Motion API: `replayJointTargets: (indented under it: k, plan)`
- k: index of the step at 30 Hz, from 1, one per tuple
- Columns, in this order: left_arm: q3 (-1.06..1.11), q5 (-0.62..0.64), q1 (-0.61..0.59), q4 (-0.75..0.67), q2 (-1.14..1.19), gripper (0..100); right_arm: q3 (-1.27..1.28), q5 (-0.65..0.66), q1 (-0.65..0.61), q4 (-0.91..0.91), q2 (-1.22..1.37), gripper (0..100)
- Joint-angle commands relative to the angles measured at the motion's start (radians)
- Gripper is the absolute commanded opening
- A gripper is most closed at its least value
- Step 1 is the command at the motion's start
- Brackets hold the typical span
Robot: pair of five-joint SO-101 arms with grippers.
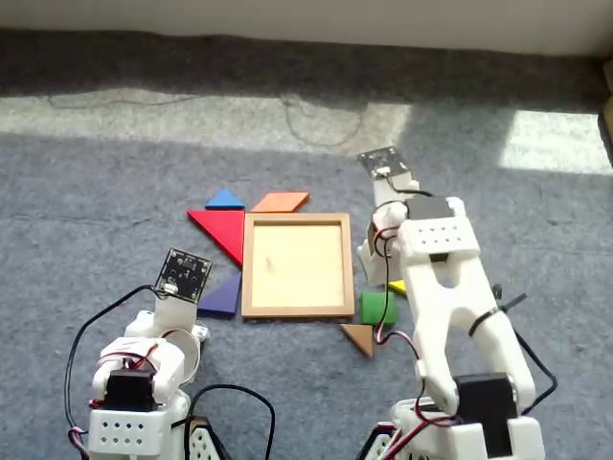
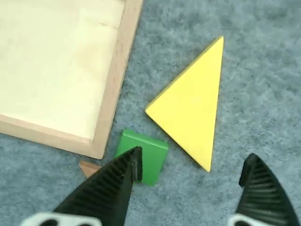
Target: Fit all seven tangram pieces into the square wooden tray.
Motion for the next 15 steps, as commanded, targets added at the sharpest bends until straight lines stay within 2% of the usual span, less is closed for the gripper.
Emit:
replayJointTargets:
  k: [1,9,15]
  plan:
    - [0.019,-0.003,-0.01,0.005,-0.016,12,-0.058,0.052,-0.013,-0.079,0.081,32.7]
    - [0.019,-0.003,-0.01,0.005,-0.016,12,-0.059,0.078,-0.016,-0.165,0.177,32.7]
    - [0.019,-0.003,-0.01,0.005,-0.016,12,-0.056,0.077,-0.065,-0.174,0.182,32.6]
